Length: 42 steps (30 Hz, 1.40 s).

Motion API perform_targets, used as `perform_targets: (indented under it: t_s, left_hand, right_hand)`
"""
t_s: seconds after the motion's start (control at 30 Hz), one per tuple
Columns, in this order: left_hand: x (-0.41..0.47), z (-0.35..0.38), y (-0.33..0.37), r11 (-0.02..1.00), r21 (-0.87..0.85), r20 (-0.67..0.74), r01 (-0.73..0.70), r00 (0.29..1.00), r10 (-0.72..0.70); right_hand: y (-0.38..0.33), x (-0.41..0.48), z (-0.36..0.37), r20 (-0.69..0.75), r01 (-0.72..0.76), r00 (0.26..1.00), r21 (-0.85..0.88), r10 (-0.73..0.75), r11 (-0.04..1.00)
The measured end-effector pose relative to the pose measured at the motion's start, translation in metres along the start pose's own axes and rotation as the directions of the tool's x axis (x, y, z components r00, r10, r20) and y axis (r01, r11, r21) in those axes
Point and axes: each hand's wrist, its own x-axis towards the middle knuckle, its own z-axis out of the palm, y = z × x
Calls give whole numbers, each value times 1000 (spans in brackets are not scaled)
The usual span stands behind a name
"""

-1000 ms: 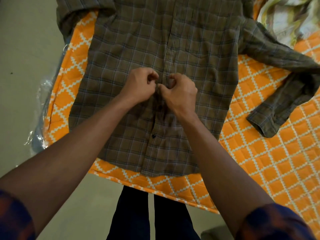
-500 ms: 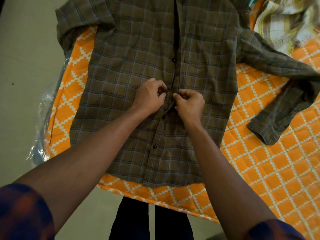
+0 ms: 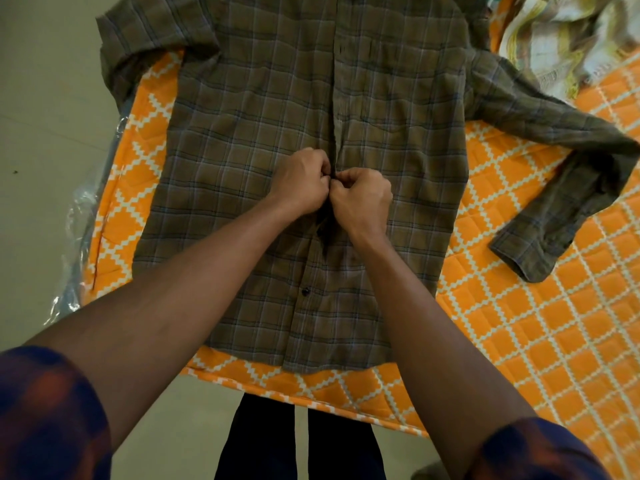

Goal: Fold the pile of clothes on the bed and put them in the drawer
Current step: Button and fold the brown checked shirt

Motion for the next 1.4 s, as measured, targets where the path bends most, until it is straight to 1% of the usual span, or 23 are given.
perform_targets:
  t_s: [0.13, 0.2, 0.3, 0.4, 0.47, 0.53, 0.6, 0.73, 0.8, 0.87, 1.0, 1.13, 1.2, 1.23, 1.3, 1.4]
  left_hand:
    - [0, -1, -1, 958, -239, 73, 160, 986, -147]
    - [-1, 1, -1, 911, -353, 103, 215, 976, -190]
    - [-2, 2, -2, 863, -444, 108, 241, 970, -216]
    - [0, 1, -5, 798, -538, 165, 272, 962, -217]
    - [0, 0, -4, 784, -550, 179, 288, 958, -226]
    - [0, 2, -4, 779, -554, 174, 296, 955, -239]
    - [0, 2, -4, 772, -557, 176, 307, 952, -251]
    - [2, 0, -2, 770, -542, 203, 336, 942, -268]
    - [3, -1, 0, 759, -550, 220, 348, 937, -270]
    - [4, -3, -1, 739, -566, 244, 365, 931, -273]
    - [5, -6, -3, 673, -622, 291, 400, 916, -276]
    - [5, -9, -3, 623, -660, 314, 420, 907, -280]
    - [5, -9, -4, 613, -670, 314, 418, 908, -276]
    - [5, -9, -4, 610, -674, 316, 417, 909, -272]
    - [4, -10, -5, 609, -677, 321, 413, 911, -260]
    - [4, -10, -7, 610, -683, 306, 401, 916, -259]
  right_hand:
    - [5, 3, 2, -32, -94, 995, 50, 95, 994]
    - [5, 4, 4, -27, -96, 995, 64, 98, 993]
    - [7, 4, 7, -8, -103, 995, 93, 104, 990]
    - [12, 3, 8, -12, -101, 995, 151, 104, 983]
    - [16, 2, 9, -19, -111, 993, 208, 118, 972]
    - [18, 2, 12, -15, -147, 987, 301, 159, 942]
    - [19, 1, 14, 3, -188, 979, 409, 205, 893]
    - [20, -4, 9, 39, -196, 977, 547, 209, 814]
    - [21, -2, 5, 100, -243, 968, 605, 231, 758]
    - [24, 2, 2, 163, -285, 958, 618, 235, 733]
    - [28, 8, -2, 264, -326, 943, 607, 203, 725]
    - [27, 16, -12, 402, -455, 885, 643, 234, 616]
    - [26, 18, -14, 433, -478, 870, 629, 234, 613]
    - [26, 19, -13, 430, -475, 871, 615, 236, 629]
    - [27, 18, -8, 390, -437, 890, 584, 236, 684]
    - [25, 14, -1, 283, -363, 929, 558, 239, 746]
